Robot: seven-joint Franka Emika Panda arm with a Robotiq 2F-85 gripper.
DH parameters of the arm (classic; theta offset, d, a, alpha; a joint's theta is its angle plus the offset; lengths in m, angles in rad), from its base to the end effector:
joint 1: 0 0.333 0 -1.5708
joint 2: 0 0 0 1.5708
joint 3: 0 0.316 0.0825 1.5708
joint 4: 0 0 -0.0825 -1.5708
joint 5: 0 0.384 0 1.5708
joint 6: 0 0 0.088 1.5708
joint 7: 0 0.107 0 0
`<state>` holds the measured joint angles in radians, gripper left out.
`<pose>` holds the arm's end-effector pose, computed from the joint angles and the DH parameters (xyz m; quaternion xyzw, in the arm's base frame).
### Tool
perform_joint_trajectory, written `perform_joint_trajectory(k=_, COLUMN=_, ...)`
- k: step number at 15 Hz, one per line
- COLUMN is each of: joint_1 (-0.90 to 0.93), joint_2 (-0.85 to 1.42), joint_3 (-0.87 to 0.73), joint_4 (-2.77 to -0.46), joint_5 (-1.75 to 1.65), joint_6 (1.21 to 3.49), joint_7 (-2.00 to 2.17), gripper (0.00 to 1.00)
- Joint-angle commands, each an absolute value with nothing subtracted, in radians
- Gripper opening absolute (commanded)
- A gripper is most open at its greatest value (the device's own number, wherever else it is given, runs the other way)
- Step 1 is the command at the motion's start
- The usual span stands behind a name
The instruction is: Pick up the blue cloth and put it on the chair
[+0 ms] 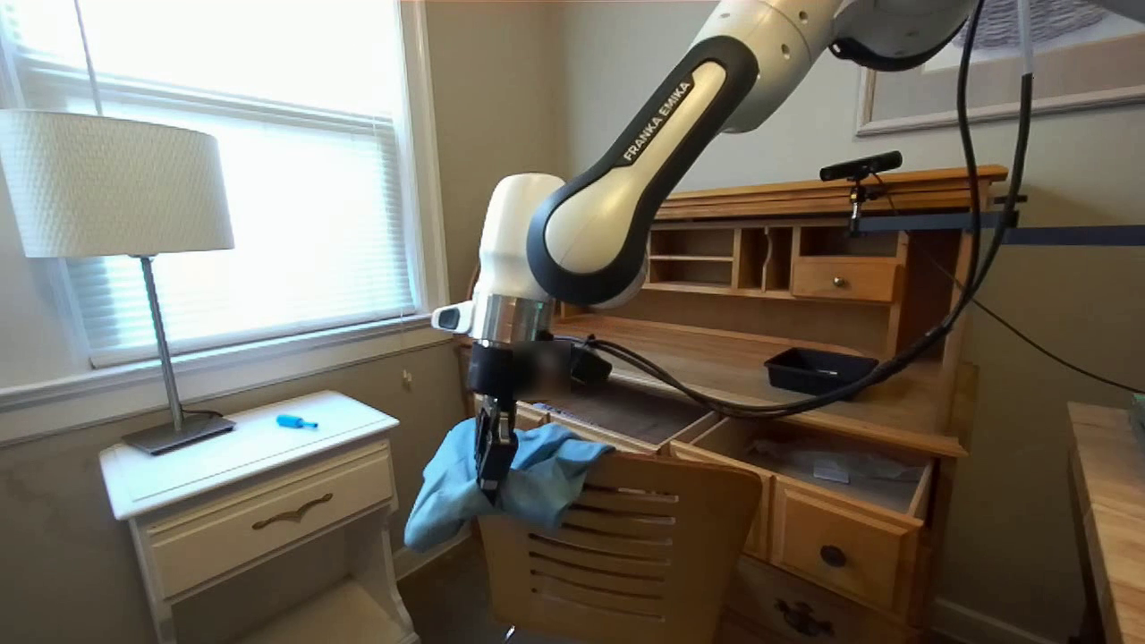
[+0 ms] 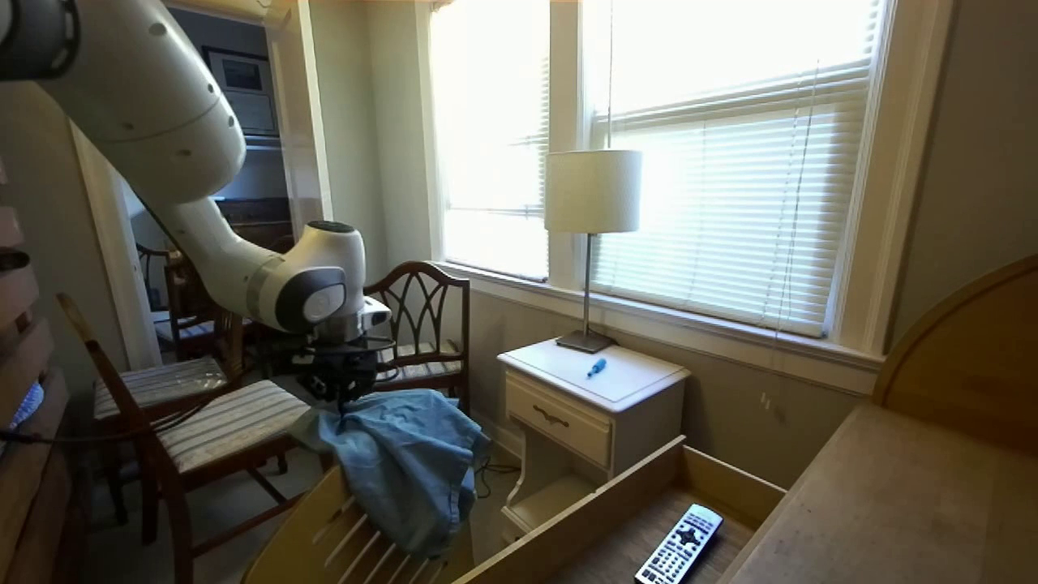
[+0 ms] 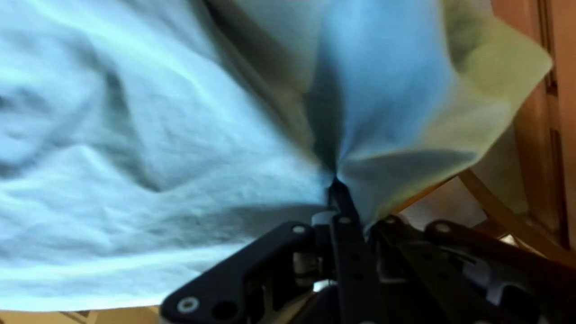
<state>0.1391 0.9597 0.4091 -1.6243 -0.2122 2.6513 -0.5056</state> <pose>0.6033 0.3338 0.1063 -0.8578 -0.4974 -0.0747 0.1055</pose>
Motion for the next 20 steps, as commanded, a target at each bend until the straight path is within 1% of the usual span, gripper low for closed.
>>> perform_joint_trajectory(k=1, joint_1=0.133, joint_2=1.077, joint_3=0.454, joint_4=-1.470, joint_5=-0.169, joint_6=2.518, joint_7=-0.627, gripper=0.01)
perform_joint_trajectory(k=6, joint_1=0.160, joint_2=1.138, joint_3=0.436, joint_4=-1.352, joint_5=-0.144, joint_6=2.382, joint_7=-0.686, gripper=0.01)
perform_joint_trajectory(k=7, joint_1=0.165, joint_2=1.146, joint_3=0.433, joint_4=-1.331, joint_5=-0.136, joint_6=2.360, joint_7=-0.691, gripper=0.29)
perform_joint_trajectory(k=8, joint_1=0.172, joint_2=1.151, joint_3=0.428, joint_4=-1.314, joint_5=-0.132, joint_6=2.340, joint_7=-0.696, gripper=0.30)
perform_joint_trajectory(k=11, joint_1=0.188, joint_2=1.127, joint_3=0.406, joint_4=-1.300, joint_5=-0.138, joint_6=2.332, joint_7=-0.687, gripper=0.48)
perform_joint_trajectory(k=16, joint_1=0.210, joint_2=1.062, joint_3=0.370, joint_4=-1.314, joint_5=-0.154, joint_6=2.366, joint_7=-0.661, gripper=0.85)
perform_joint_trajectory(k=18, joint_1=0.214, joint_2=1.028, joint_3=0.357, joint_4=-1.330, joint_5=-0.160, joint_6=2.390, joint_7=-0.653, gripper=0.98)
perform_joint_trajectory(k=20, joint_1=0.213, joint_2=0.979, joint_3=0.339, joint_4=-1.367, joint_5=-0.199, joint_6=2.433, joint_7=-0.596, gripper=1.00)
